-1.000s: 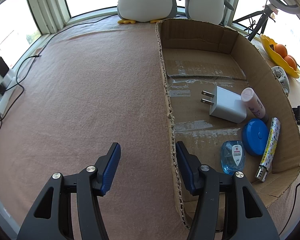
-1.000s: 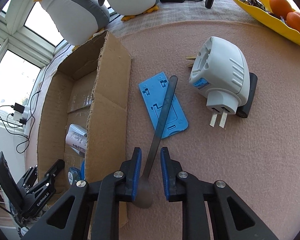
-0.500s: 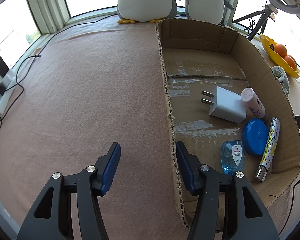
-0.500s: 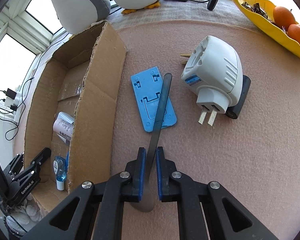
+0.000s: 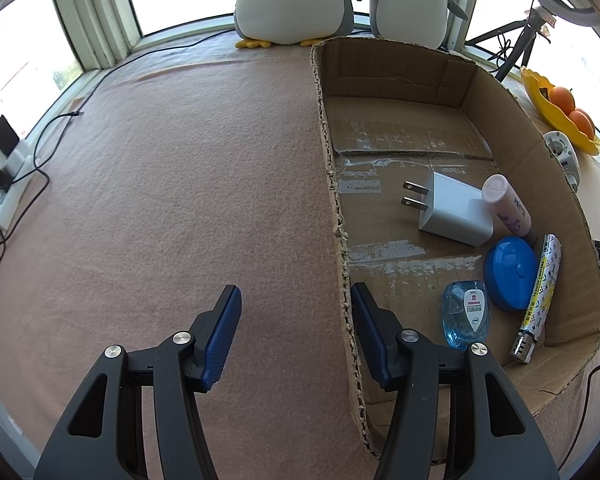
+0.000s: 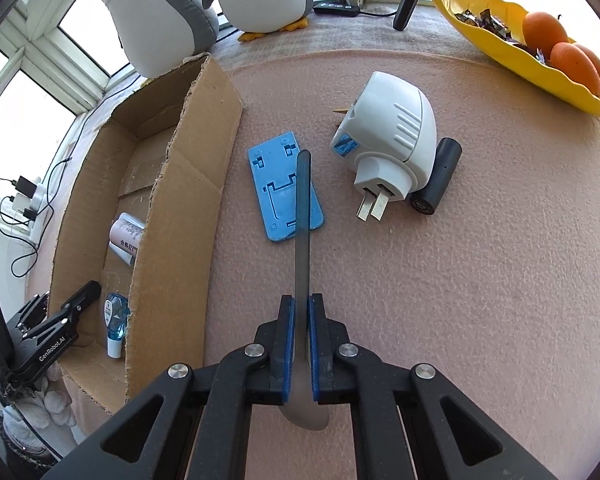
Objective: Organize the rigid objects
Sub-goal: 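Carry the spoon into the box and open the right gripper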
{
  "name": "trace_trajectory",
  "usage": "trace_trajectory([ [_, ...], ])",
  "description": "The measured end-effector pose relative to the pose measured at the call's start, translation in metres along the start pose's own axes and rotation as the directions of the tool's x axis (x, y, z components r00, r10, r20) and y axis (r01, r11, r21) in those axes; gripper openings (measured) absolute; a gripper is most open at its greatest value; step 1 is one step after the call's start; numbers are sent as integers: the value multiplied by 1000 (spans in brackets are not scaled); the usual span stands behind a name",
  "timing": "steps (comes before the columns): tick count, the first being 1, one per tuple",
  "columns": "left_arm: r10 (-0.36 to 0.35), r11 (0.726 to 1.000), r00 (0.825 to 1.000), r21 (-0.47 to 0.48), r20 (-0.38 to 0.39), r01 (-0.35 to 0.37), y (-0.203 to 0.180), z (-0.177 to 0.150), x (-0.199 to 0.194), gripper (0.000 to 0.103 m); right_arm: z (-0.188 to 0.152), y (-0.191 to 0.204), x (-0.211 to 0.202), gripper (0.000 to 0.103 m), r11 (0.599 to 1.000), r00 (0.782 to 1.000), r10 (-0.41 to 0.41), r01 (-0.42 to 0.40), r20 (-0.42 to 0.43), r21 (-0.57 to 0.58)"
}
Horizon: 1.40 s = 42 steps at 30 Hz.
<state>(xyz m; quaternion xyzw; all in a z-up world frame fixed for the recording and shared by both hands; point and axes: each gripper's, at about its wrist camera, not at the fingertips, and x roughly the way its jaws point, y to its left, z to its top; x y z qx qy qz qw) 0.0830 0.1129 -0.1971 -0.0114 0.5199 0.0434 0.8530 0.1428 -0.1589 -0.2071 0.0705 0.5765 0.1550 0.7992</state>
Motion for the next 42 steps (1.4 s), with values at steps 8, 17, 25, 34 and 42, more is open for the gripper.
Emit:
trace_trajectory([
  [8, 1, 1000, 1000, 1, 0, -1, 0, 0, 0, 56, 3, 9, -35, 6, 999, 997, 33, -33, 71, -9],
  [17, 2, 1000, 1000, 2, 0, -2, 0, 0, 0, 56, 15, 46, -67, 6, 993, 985, 114, -107, 132, -58],
  [25, -1, 1000, 1000, 3, 1, 1, 0, 0, -1, 56, 24, 91, -54, 6, 980, 978, 180, -168, 109, -110],
  [34, -6, 1000, 1000, 7, 0, 6, 0, 1, 0, 56, 25, 117, -27, 6, 971, 976, 210, -202, 54, -129],
  [42, -8, 1000, 1000, 16, 2, 8, -1, 2, 1, 56, 21, 118, -37, 41, 973, 978, 187, -171, 93, -154],
])
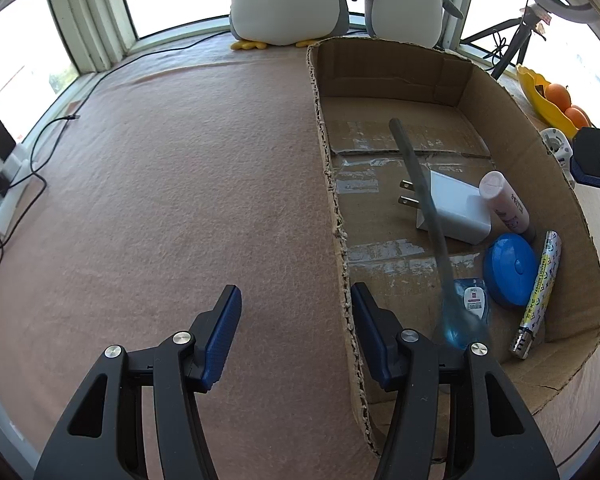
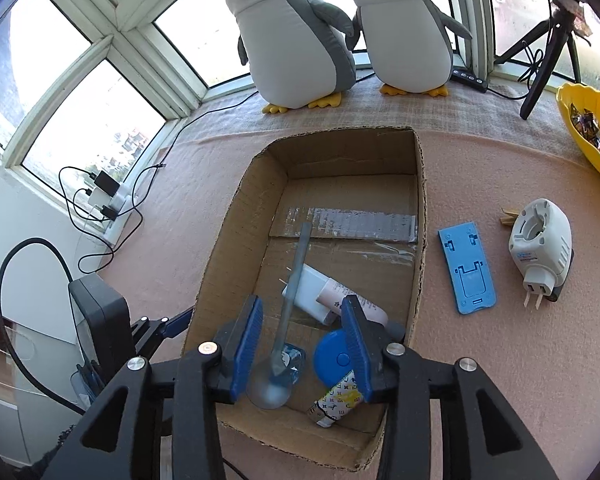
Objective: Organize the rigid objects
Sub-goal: 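Carry the spoon into the box and open the right gripper, then move the right gripper to the white plug adapter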
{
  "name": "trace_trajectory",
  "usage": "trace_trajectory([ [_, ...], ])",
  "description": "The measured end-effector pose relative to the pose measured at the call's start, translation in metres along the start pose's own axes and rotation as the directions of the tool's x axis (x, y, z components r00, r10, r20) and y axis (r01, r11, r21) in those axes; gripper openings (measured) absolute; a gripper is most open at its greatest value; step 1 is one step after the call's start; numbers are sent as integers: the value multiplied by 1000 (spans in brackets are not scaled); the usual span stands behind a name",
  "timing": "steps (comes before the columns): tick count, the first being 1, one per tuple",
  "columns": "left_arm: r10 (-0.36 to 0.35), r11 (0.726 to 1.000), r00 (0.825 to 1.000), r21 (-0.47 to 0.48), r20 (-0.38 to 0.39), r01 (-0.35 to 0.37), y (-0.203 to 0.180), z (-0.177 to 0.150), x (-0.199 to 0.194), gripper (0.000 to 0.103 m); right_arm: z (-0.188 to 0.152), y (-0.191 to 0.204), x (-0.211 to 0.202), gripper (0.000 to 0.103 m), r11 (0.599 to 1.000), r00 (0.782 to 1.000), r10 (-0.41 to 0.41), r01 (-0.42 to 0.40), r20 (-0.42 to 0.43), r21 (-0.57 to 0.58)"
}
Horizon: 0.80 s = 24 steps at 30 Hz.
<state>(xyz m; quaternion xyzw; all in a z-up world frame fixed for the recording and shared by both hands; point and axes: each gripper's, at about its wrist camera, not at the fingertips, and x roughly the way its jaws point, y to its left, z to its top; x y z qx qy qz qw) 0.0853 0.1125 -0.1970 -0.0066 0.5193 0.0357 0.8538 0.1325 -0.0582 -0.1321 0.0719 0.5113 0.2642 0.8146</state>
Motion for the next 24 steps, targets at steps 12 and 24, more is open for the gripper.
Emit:
trace_trajectory([
  [12, 2, 1000, 1000, 0, 6, -2, 0, -1, -1, 56, -11, -21, -43, 41, 996, 996, -59, 55, 71, 66],
  [24, 19, 999, 1000, 46, 2, -19, -2, 1, 0, 60, -26, -69, -85, 41, 975, 980, -172, 155, 102, 159],
])
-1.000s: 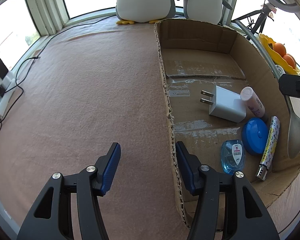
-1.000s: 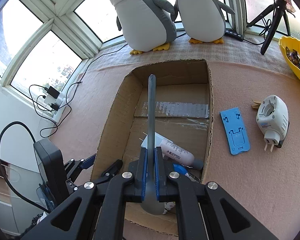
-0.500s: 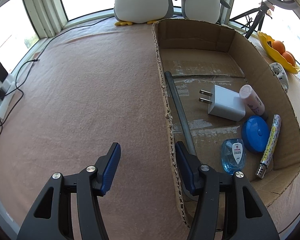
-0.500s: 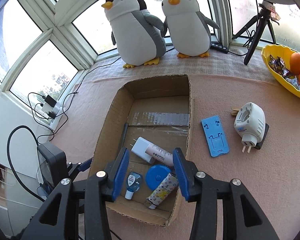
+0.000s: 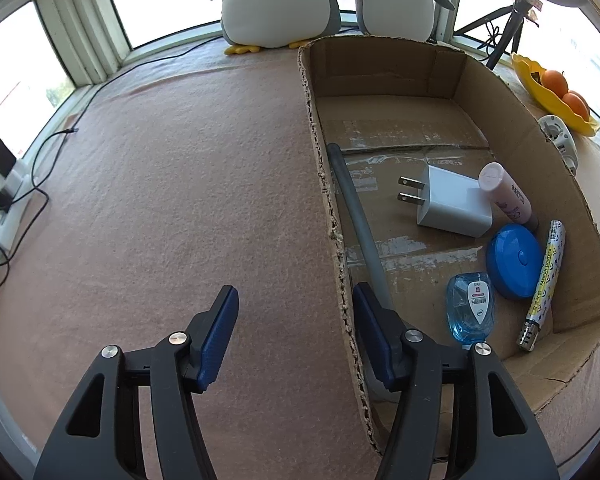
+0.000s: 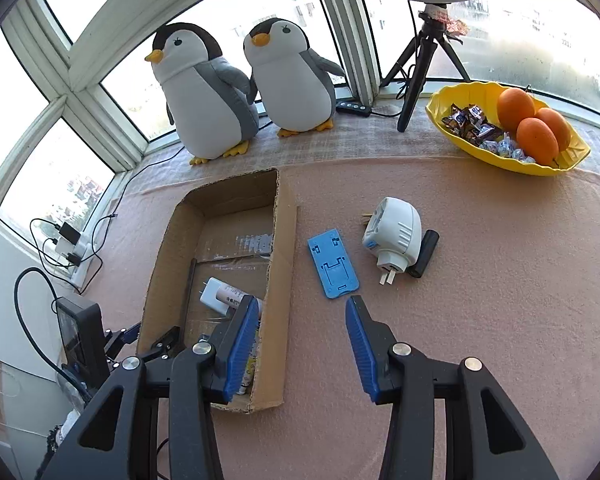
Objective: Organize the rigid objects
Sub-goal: 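Move the right gripper to the white plug adapter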
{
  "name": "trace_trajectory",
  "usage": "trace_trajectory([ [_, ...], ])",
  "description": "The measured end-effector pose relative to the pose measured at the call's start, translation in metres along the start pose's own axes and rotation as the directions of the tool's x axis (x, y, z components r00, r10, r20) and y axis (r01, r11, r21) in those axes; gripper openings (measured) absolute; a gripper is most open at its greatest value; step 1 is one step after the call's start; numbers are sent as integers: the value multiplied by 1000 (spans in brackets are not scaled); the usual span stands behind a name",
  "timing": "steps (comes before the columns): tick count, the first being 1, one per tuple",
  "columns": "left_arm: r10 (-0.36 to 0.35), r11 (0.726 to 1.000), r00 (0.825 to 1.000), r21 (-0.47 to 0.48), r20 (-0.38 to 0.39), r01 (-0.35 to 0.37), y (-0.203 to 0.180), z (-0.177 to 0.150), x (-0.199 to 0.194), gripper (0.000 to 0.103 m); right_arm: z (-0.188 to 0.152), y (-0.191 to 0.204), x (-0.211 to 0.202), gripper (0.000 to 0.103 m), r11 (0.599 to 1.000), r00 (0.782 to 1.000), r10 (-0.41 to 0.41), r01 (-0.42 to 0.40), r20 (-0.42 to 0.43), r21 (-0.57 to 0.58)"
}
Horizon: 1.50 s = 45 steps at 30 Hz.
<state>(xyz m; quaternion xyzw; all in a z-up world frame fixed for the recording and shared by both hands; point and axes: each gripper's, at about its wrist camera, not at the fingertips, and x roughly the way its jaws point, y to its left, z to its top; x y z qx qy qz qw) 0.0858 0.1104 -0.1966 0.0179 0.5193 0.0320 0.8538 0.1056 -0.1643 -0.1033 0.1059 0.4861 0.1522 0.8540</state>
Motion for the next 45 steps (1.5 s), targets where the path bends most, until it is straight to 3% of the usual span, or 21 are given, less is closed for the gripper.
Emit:
trace_trajectory([
  [9, 12, 1000, 1000, -23, 3, -11, 0, -1, -1, 60, -6, -45, -8, 43, 999, 999, -44, 44, 12, 16],
  [18, 68, 998, 998, -17, -1, -68, -9, -2, -3, 60, -9, -103, -5, 43, 996, 1000, -10, 10, -3, 91],
  [24, 94, 995, 995, -11, -11, -95, -12, -1, -4, 60, 10, -129, 4, 43, 993, 1000, 1, -2, 12, 117],
  [32, 121, 993, 992, 13, -22, -121, -18, 0, -5, 60, 51, -119, 38, 43, 995, 998, 15, -9, -61, 99],
  [35, 114, 993, 993, 17, -26, -114, -18, 1, -6, 60, 62, -109, 53, 49, 995, 996, 24, -16, -89, 93],
  [45, 65, 998, 998, -9, -14, -65, -8, 0, -3, 59, 85, -76, 89, 51, 995, 988, -83, 90, -132, 46],
])
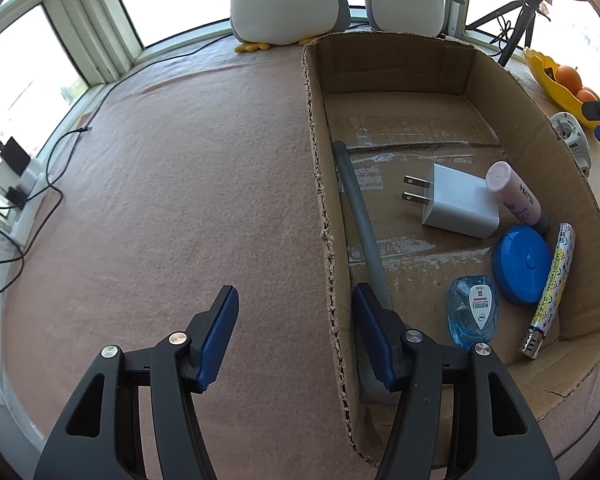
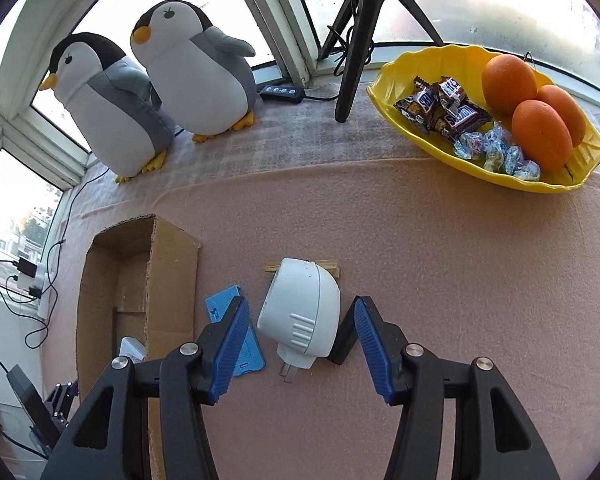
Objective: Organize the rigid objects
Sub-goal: 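Move the right gripper to the white plug adapter, then grasp the white plug adapter with the right gripper and lift it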
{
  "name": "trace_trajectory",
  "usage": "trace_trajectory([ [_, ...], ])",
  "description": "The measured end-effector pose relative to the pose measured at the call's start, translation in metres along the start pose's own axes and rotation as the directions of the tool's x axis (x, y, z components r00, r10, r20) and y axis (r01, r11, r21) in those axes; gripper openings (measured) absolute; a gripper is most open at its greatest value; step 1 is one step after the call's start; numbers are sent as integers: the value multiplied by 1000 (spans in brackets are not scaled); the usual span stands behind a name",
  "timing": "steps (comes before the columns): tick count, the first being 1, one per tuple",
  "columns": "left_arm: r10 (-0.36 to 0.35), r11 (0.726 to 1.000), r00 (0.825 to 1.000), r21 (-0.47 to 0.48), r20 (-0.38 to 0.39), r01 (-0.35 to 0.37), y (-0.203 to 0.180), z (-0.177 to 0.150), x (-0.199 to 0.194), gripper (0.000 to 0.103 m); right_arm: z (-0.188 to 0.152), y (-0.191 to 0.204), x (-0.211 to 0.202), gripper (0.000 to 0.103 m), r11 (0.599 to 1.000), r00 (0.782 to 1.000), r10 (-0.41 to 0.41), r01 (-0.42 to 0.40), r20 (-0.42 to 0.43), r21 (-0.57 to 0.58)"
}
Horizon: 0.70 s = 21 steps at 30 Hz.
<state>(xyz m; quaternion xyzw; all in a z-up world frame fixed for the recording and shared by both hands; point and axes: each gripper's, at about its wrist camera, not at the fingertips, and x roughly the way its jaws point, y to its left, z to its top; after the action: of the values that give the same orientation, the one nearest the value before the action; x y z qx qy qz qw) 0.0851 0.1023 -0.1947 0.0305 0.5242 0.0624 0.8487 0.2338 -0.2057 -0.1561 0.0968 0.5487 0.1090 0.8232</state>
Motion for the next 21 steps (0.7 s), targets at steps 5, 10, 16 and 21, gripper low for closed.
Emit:
trace_trajectory([
  [5, -30, 999, 1000, -23, 8, 30, 6, 0, 2, 60, 4, 12, 16, 51, 998, 998, -50, 49, -45, -27],
  [10, -31, 999, 999, -37, 17, 32, 6, -1, 3, 60, 5, 16, 24, 51, 993, 993, -105, 102, -56, -57],
  [16, -23, 999, 1000, -29, 18, 23, 4, -1, 2, 60, 5, 9, 28, 44, 994, 992, -102, 97, -79, -55],
  [21, -20, 999, 1000, -25, 19, 21, 3, -2, 2, 60, 3, 2, 25, 35, 996, 992, -86, 82, -88, -48],
])
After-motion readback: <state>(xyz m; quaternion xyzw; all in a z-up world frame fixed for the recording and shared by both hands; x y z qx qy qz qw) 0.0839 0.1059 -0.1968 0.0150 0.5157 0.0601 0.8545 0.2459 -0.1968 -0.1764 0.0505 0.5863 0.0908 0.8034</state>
